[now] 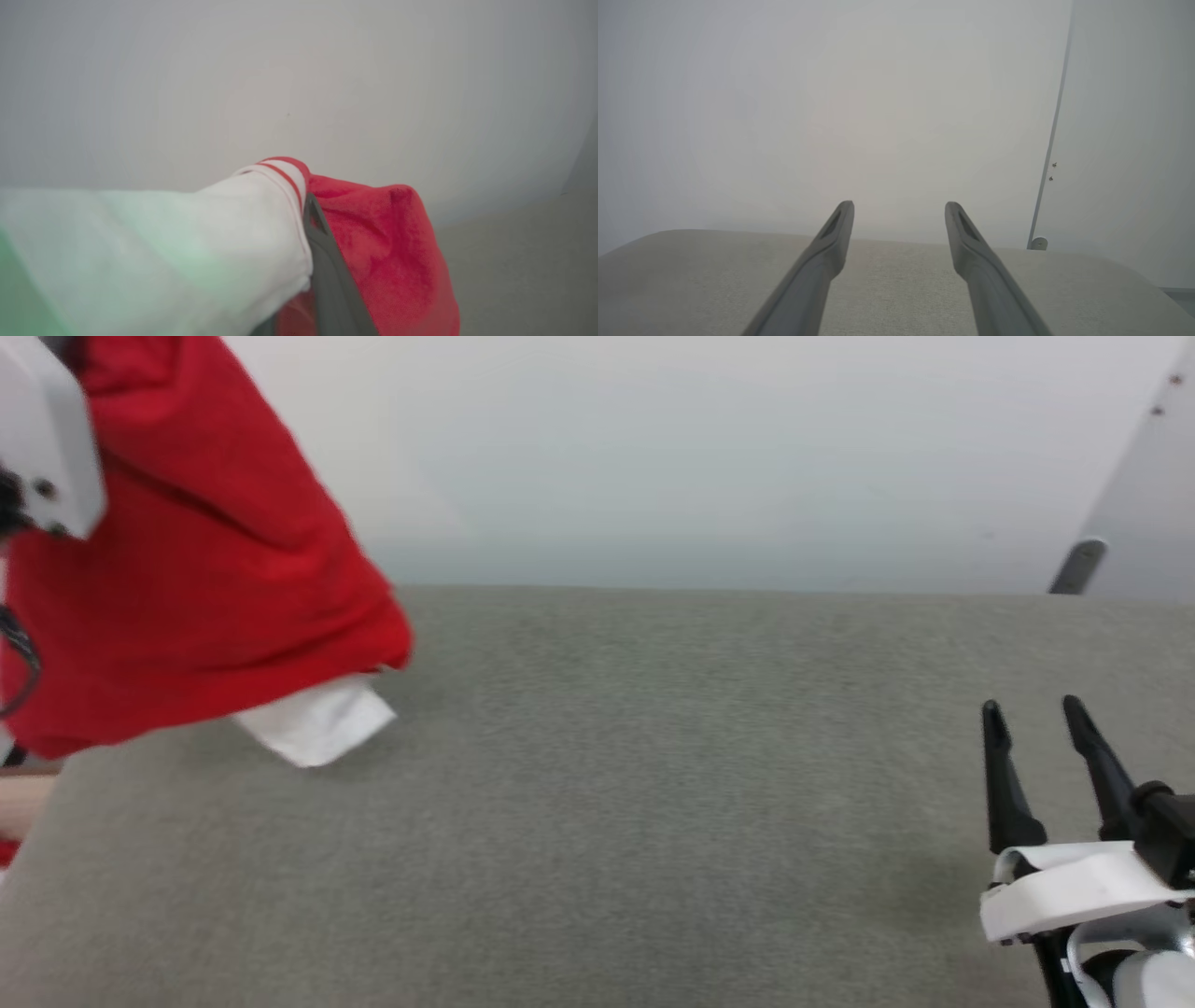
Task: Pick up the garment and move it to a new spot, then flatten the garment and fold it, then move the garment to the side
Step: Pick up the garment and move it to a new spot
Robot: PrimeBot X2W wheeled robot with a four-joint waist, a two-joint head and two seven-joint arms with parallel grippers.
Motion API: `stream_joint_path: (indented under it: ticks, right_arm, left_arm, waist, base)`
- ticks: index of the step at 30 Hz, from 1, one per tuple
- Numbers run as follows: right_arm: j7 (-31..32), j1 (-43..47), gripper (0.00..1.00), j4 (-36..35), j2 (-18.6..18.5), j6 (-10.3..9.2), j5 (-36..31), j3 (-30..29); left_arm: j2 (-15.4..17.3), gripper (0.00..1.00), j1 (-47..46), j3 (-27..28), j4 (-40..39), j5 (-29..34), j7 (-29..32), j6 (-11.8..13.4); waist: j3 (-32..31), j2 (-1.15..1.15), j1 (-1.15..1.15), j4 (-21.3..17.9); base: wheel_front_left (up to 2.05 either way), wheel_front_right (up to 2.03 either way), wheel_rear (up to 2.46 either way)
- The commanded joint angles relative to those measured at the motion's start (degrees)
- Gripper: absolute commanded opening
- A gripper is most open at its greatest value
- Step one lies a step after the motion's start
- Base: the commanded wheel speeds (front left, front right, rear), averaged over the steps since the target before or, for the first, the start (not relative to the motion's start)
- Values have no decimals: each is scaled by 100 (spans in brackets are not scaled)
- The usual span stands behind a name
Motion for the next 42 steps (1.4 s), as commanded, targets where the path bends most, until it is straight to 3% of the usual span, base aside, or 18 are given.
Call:
stream_joint_path:
  ticks: [1,12,21,35,42]
  right_arm:
    - [-37,60,100,12,-38,2,-63,-86]
    - [-76,123,100,147,-19,2,-245,-488]
    - [-257,48,100,447,51,2,-179,-489]
    - [-492,-109,100,801,111,2,-87,-345]
    - [-546,-306,100,920,113,2,-89,-241]
  left_arm:
    - [-5,0,123,-20,-229,-34,73,83]
    - [-442,0,614,-422,-1636,-90,447,486]
    - [-1043,0,916,-770,-2060,-257,176,519]
    - [-856,0,2112,-955,-1350,-495,62,534]
    - [-901,0,2497,-1105,-387,-696,124,419]
  waist:
    - [26,0,0,-402]
    - [236,0,0,-1345]
    - [598,0,0,-1713]
    - [986,0,0,-1718]
    - [1200,0,0,-1670]
  base:
    - [0,0,0]
    - [0,0,0]
    - [0,0,0]
    - [0,0,0]
    - [0,0,0]
